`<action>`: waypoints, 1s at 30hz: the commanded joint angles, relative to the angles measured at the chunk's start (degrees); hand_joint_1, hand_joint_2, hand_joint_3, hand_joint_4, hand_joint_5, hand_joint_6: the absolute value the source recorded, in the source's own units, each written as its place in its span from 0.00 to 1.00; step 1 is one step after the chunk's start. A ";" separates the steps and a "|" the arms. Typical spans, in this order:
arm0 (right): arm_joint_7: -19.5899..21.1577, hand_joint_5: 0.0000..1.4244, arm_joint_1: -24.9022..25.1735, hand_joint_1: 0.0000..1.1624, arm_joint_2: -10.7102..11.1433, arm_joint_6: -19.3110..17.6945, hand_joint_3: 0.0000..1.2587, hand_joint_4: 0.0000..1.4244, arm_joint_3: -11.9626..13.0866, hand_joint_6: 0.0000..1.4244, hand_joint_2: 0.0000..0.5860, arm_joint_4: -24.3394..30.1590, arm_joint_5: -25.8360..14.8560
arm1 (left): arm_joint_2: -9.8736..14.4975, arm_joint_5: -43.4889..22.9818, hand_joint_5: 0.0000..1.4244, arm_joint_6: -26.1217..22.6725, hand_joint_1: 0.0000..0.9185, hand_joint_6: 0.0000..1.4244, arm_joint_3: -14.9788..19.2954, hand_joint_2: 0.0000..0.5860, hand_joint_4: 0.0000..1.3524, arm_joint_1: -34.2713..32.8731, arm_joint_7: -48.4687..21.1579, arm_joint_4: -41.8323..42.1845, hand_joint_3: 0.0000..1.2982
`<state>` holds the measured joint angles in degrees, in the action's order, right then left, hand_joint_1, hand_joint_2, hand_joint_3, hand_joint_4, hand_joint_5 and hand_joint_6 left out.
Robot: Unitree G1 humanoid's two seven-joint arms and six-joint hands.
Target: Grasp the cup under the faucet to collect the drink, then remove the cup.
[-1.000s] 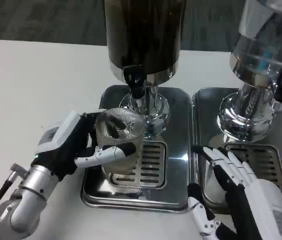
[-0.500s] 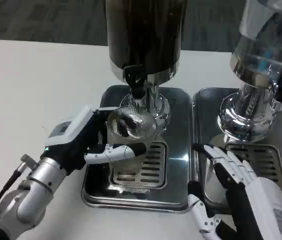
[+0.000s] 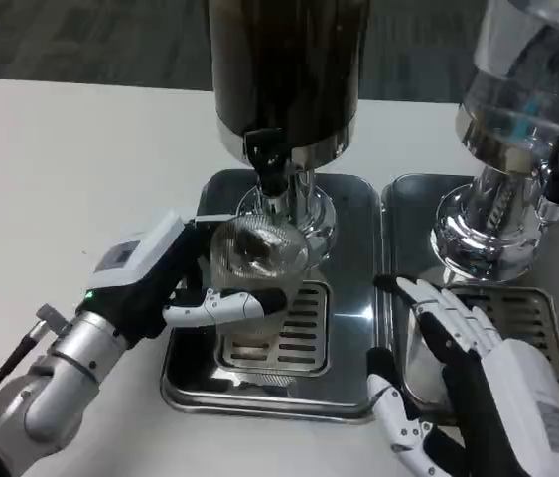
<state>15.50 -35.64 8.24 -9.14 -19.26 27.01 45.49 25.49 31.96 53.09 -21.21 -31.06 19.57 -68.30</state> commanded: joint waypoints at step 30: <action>-2.20 0.09 1.27 0.29 0.07 0.42 0.17 0.11 -0.62 0.07 0.79 -1.62 -3.71 | 5.64 6.51 0.12 -0.19 0.09 0.25 -0.99 0.04 0.02 3.41 5.19 7.02 0.13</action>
<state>13.70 -34.24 8.40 -9.12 -19.92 25.19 42.29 30.51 37.28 53.42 -21.63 -28.48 23.92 -62.14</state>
